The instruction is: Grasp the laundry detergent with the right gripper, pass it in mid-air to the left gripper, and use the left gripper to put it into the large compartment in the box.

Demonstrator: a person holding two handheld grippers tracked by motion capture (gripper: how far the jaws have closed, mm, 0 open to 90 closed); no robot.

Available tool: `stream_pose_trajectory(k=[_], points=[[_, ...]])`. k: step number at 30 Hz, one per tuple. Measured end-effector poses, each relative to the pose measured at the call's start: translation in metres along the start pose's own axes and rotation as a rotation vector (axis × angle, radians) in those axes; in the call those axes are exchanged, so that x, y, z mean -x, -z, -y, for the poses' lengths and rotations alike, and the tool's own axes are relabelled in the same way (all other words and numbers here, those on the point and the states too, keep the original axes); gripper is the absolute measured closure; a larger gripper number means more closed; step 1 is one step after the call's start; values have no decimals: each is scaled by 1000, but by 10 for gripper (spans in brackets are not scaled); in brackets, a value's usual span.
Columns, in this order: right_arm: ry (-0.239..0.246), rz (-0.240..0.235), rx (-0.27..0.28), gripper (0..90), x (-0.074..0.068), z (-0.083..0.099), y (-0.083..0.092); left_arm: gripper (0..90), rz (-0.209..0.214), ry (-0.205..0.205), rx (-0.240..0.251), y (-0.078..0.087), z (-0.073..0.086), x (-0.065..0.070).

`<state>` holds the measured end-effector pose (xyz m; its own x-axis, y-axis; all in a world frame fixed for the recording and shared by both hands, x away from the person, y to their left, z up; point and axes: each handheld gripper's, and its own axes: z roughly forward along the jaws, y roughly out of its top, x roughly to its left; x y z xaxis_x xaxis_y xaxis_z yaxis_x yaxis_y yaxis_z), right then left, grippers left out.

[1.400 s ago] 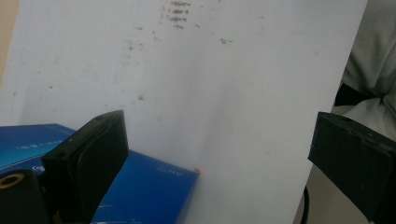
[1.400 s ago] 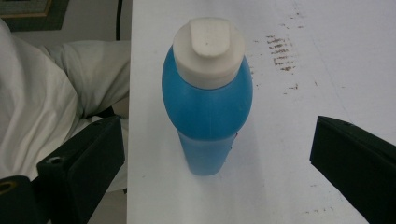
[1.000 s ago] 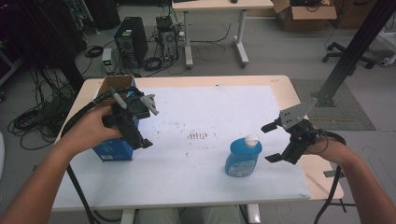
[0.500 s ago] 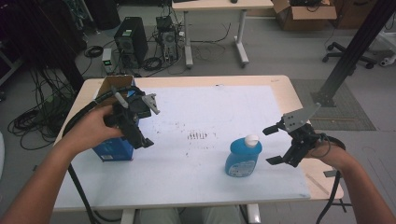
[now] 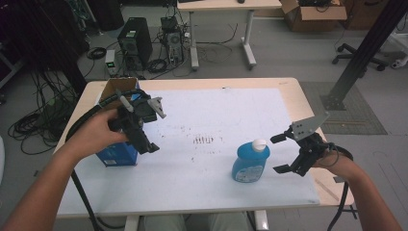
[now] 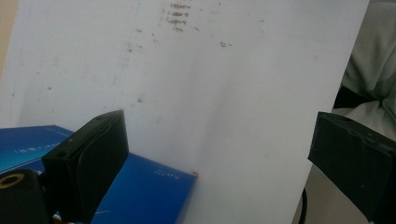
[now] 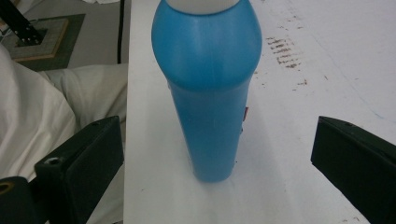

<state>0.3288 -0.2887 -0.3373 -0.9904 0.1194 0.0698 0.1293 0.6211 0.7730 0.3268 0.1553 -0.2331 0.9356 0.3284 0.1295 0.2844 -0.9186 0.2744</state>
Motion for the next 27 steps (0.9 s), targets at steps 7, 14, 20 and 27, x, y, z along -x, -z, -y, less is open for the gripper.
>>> stream_pose_trajectory(k=[7,14,20,27], points=[[-5,-3,6,20,-1,6,-3,52,-1,1,-5,0,1,0],[-14,-4,27,21,-1,13,-3,52,-5,8,0,1,1,-1],[-28,-4,44,20,-2,19,-5,52,-5,8,-2,1,0,0],[-32,-10,64,20,-1,23,-10,52,-4,10,-2,0,-1,0]])
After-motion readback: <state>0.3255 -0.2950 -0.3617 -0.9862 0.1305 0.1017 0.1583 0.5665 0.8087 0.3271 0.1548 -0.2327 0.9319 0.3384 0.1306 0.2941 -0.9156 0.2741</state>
